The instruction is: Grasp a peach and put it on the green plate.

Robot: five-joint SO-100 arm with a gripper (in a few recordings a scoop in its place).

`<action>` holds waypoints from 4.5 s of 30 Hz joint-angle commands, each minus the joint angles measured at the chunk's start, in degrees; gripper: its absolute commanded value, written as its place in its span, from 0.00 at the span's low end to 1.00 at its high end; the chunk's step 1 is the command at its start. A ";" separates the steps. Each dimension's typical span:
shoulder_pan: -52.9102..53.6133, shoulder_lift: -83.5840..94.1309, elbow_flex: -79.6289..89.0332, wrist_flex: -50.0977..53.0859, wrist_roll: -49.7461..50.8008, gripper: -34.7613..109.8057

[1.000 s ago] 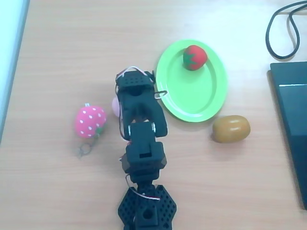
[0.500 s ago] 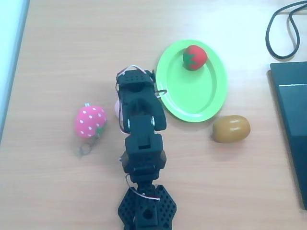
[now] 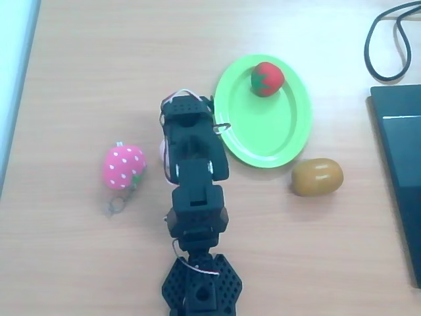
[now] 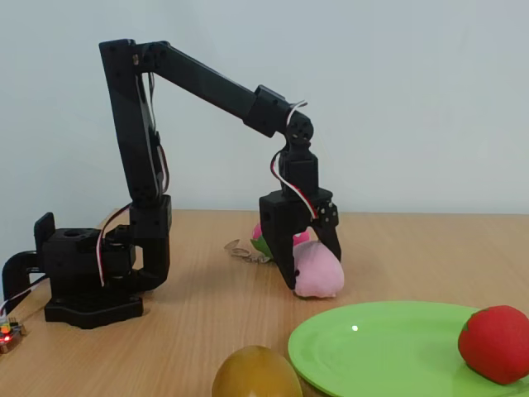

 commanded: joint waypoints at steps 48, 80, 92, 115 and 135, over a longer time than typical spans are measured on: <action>27.25 -29.88 -51.94 19.51 27.51 0.52; 9.84 11.34 -32.34 -2.20 28.65 0.24; 0.09 46.58 25.93 -35.07 25.84 0.18; -4.04 87.98 65.83 -26.54 22.15 0.18; -3.52 88.07 58.18 5.36 26.63 0.18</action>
